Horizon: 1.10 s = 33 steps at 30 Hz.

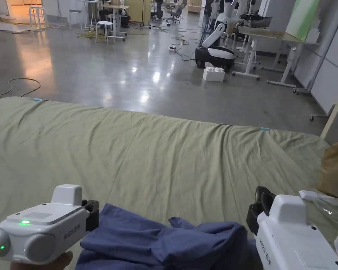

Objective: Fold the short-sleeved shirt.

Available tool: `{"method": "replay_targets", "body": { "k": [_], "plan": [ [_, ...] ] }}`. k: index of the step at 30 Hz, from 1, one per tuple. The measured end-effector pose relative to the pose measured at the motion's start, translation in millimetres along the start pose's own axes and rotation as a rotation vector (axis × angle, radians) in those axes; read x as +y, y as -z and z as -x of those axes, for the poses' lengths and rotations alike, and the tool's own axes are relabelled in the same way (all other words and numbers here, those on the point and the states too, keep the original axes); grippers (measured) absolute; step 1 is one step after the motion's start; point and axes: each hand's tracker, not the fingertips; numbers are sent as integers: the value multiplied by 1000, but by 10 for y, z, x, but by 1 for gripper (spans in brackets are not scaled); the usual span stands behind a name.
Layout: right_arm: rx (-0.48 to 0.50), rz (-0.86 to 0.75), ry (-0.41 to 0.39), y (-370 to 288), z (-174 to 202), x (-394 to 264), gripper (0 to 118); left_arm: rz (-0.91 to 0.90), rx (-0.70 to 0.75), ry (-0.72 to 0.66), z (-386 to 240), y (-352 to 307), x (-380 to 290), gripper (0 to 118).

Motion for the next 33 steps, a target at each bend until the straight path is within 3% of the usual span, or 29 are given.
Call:
{"method": "replay_targets", "body": {
  "k": [6,9,13,14,20,27,33],
  "plan": [
    [-13,33,6,32,-86,-108,3,144,25,-44,211,261,-199,3],
    [-16,56,16,45,-114,-162,3,230,29,-52,295,452,-208,25],
    [-21,76,18,60,-140,-216,3,244,27,-77,385,818,-62,71],
    [-21,80,20,64,-147,-227,3,252,29,-79,406,914,-18,75],
    [-27,107,9,118,-233,-296,3,388,61,-57,403,1635,63,76],
    [-53,160,2,213,-411,-418,3,301,204,130,229,2118,28,75],
    [-83,229,18,305,-616,-541,4,382,195,162,138,2372,-54,72]
  ]
}}
